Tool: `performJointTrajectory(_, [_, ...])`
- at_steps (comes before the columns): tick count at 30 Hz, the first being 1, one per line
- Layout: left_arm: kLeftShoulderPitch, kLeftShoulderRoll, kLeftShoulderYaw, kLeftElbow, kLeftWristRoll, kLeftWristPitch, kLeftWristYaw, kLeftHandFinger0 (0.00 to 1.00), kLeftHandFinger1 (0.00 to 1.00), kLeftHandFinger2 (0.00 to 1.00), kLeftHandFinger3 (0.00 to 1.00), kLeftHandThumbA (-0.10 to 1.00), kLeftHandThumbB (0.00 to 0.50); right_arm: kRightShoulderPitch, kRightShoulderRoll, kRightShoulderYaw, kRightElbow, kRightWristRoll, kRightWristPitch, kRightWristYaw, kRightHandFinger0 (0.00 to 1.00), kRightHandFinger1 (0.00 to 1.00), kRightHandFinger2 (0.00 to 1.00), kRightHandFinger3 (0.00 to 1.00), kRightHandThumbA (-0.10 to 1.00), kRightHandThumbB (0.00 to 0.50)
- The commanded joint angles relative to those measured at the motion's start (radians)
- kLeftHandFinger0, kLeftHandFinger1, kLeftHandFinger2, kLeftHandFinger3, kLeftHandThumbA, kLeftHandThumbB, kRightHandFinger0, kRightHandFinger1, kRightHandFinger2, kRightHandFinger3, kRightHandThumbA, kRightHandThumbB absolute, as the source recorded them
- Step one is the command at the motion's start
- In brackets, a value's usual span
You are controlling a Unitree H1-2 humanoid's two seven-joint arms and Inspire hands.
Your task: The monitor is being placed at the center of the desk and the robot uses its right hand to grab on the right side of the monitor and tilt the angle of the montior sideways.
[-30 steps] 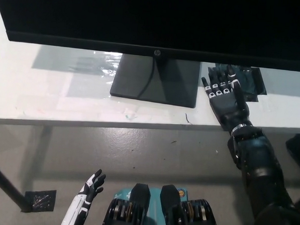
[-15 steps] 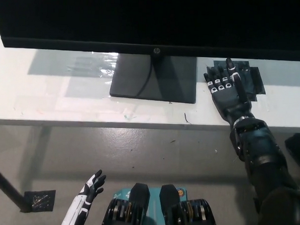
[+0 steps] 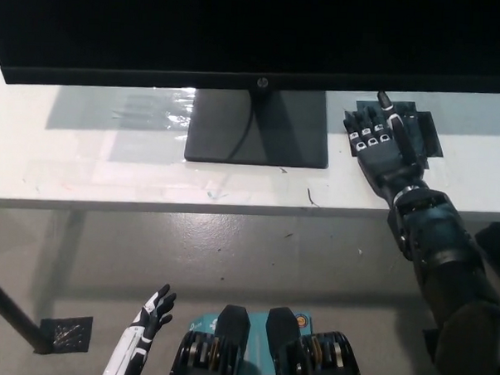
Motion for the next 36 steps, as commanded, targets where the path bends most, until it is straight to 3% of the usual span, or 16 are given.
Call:
performJointTrajectory(1, [-0.003, 0.004, -0.003, -0.032, -0.001, -0.039, -0.001, 1.00, 1.00, 1.00, 1.00, 1.00, 0.240, -0.298, -0.054, -0.005, -0.037, -0.026, -0.084, -0.007, 1.00, 1.00, 1.00, 1.00, 1.00, 0.358])
performJointTrajectory(4, [-0.001, 0.007, -0.006, -0.031, 0.007, -0.039, 0.006, 1.00, 1.00, 1.00, 1.00, 1.00, 0.247, -0.315, -0.053, -0.012, -0.016, -0.027, -0.088, -0.015, 1.00, 1.00, 1.00, 1.00, 1.00, 0.334])
performJointTrajectory(24, [0.001, 0.006, -0.006, -0.028, 0.002, -0.039, -0.002, 1.00, 1.00, 1.00, 1.00, 1.00, 0.258, -0.309, -0.050, -0.005, -0.004, -0.047, -0.112, 0.010, 1.00, 1.00, 1.00, 1.00, 1.00, 0.348])
performJointTrajectory(25, [-0.004, 0.010, -0.007, -0.029, 0.008, -0.039, 0.002, 1.00, 1.00, 1.00, 1.00, 1.00, 0.259, -0.178, 0.000, 0.024, -0.224, -0.026, -0.030, 0.093, 1.00, 1.00, 1.00, 1.00, 1.00, 0.378])
performJointTrajectory(26, [-0.005, 0.012, -0.008, -0.031, 0.013, -0.039, 0.007, 1.00, 1.00, 1.00, 1.00, 1.00, 0.257, -0.112, 0.031, 0.053, -0.361, -0.024, -0.003, 0.098, 1.00, 1.00, 1.00, 1.00, 1.00, 0.365])
performJointTrajectory(29, [-0.005, 0.012, -0.007, -0.031, 0.013, -0.039, 0.007, 1.00, 1.00, 1.00, 1.00, 1.00, 0.258, -0.094, 0.039, 0.063, -0.404, -0.019, 0.010, 0.084, 1.00, 1.00, 1.00, 1.00, 1.00, 0.364])
performJointTrajectory(30, [-0.004, 0.010, -0.005, -0.031, 0.006, -0.039, 0.001, 1.00, 1.00, 1.00, 1.00, 1.00, 0.257, 0.088, 0.105, 0.126, -0.759, 0.004, 0.091, 0.042, 1.00, 1.00, 1.00, 1.00, 1.00, 0.400])
performJointTrajectory(32, [-0.004, 0.008, -0.004, -0.031, 0.003, -0.039, -0.001, 1.00, 1.00, 1.00, 1.00, 1.00, 0.257, 0.141, 0.122, 0.145, -0.863, 0.012, 0.115, 0.026, 1.00, 1.00, 1.00, 1.00, 1.00, 0.376])
performJointTrajectory(33, [-0.004, 0.008, -0.003, -0.031, 0.005, -0.039, 0.001, 1.00, 1.00, 1.00, 1.00, 1.00, 0.259, 0.306, 0.160, 0.203, -1.152, 0.062, 0.180, 0.011, 1.00, 1.00, 1.00, 1.00, 1.00, 0.383])
performJointTrajectory(36, [-0.004, 0.008, -0.003, -0.031, 0.005, -0.039, 0.001, 1.00, 1.00, 1.00, 1.00, 1.00, 0.260, 0.340, 0.165, 0.217, -1.210, 0.069, 0.192, 0.006, 1.00, 1.00, 1.00, 1.00, 1.00, 0.383])
